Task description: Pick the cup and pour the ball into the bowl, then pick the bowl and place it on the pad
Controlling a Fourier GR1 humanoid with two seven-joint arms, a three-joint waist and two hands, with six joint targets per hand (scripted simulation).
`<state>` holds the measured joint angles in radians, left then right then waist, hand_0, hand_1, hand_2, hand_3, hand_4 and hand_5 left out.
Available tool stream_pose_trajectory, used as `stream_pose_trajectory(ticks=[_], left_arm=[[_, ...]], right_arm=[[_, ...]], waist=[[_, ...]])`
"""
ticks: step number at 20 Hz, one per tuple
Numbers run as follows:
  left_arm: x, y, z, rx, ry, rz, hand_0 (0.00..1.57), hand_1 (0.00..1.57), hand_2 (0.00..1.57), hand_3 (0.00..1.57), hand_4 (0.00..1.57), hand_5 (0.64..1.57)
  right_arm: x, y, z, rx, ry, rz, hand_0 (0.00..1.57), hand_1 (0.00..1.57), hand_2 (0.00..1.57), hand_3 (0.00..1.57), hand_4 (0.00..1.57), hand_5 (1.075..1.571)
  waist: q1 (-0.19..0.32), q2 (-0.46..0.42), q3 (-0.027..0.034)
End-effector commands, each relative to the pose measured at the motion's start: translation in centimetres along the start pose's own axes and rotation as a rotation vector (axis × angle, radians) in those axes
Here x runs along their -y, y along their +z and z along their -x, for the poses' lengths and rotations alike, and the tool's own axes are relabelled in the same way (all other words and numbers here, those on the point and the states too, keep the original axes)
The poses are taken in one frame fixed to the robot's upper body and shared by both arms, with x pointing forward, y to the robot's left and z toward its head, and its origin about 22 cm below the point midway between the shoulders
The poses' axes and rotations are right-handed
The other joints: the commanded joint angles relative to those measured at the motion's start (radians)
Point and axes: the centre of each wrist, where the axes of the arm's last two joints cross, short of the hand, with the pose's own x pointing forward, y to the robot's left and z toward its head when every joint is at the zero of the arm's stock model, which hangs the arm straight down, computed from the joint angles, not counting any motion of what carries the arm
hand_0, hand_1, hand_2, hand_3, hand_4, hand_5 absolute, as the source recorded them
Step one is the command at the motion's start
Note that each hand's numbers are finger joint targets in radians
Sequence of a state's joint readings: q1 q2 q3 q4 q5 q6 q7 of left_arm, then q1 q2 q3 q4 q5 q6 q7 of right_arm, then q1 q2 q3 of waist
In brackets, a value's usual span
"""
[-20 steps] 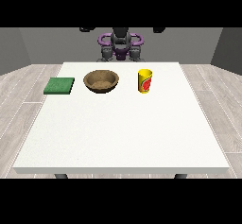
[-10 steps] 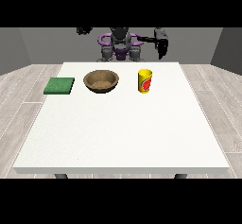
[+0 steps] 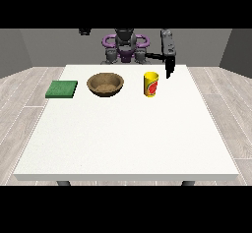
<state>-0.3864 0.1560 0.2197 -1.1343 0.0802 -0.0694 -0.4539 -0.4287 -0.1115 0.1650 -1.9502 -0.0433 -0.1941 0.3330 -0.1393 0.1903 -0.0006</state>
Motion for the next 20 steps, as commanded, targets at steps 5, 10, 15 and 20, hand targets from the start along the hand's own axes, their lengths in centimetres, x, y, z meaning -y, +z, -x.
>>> stream_pose_trajectory(ticks=[5,10,15,20], left_arm=[[0.1,1.9,4.5,-0.024,0.026,-0.01,0.0,0.0,0.0,0.0,0.0,1.439],[-2.1,0.0,4.0,-0.008,0.01,-0.087,0.0,0.0,0.0,0.0,0.0,1.418],[-0.8,1.6,6.5,-0.01,-0.002,-0.086,0.0,0.0,0.0,0.0,0.0,1.435],[-3.5,0.6,6.0,0.026,-0.017,-0.165,0.0,0.0,0.0,0.0,0.0,1.409]], right_arm=[[2.0,1.0,0.7,0.003,-0.005,0.027,0.0,0.0,0.0,0.0,0.0,1.566],[4.4,2.7,0.4,0.02,-0.007,-0.012,0.0,0.0,0.0,0.0,0.0,1.568],[4.9,2.8,-3.2,0.067,-0.001,-0.037,0.0,0.0,0.0,0.0,0.0,1.567],[7.3,3.8,-4.6,0.129,0.028,-0.07,0.0,0.0,0.0,0.0,0.0,1.567]], waist=[[-0.005,0.01,0.0001],[-0.074,0.026,0.0003],[-0.102,0.051,-0.0004],[-0.151,0.106,-0.0003]])
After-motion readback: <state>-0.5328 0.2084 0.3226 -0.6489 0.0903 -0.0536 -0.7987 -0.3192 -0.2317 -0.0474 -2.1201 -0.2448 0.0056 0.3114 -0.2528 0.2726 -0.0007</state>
